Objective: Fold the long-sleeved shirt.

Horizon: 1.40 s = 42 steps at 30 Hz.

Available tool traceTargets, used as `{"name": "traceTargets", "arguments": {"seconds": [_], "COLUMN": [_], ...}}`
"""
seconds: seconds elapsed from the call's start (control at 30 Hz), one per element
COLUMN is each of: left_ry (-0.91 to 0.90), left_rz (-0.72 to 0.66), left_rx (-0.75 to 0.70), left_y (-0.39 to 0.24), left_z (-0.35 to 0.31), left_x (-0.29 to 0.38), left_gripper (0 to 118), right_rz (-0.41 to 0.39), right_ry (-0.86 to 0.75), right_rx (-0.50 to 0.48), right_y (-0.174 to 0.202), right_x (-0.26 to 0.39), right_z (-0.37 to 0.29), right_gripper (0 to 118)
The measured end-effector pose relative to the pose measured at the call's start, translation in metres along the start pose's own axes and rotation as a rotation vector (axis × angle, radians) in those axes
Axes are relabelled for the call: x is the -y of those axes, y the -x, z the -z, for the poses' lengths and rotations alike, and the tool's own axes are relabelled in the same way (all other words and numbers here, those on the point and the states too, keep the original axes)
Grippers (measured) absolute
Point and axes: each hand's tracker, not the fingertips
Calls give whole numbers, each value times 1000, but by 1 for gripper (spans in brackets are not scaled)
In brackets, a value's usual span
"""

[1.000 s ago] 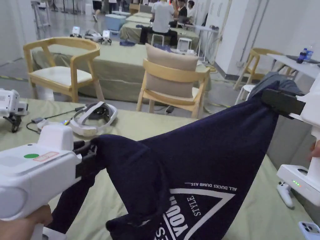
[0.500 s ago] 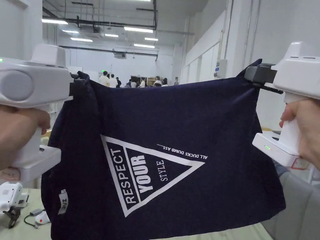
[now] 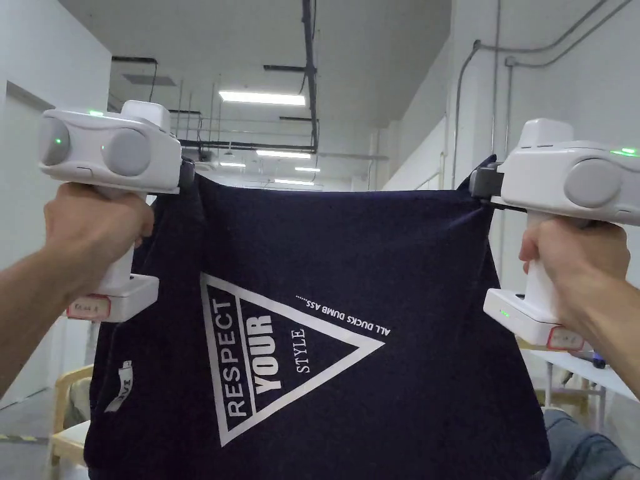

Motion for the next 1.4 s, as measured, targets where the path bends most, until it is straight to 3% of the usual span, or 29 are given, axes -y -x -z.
{"name": "traceTargets", "arguments": {"seconds": [0.2,0.3,0.4,0.7,0.97,1.17,1.3,1.4], "left_ry": [-44,-76,-86,136,367,462,534,597], "left_rz": [47,25,61,151,153,119,137,127], "left_rx": [-40,-44,-48,49,206,299,406,478], "left_y": [-9,-9,-13,-10,-1,3,5,8], "left_z": [68,87,96,94,20,-60,-133,-192], "left_x": [-15,-21,-19,129,296,368,407,438], "left_gripper": [7,7,7,7,7,7,7,7], "right_rz": [-5,-42,-30,35,107,136,59,71], "right_ry": [-39,-71,-80,145,394,487,559,620], "right_rx": [29,55,45,26,34,28,4,1], "right_y": [3,5,-1,-29,-48,-65,-65,-67], "right_x": [4,9,20,154,310,383,416,446], "right_z": [60,82,96,89,7,-92,-172,-231], "right_gripper": [4,4,4,4,4,4,4,4]}}
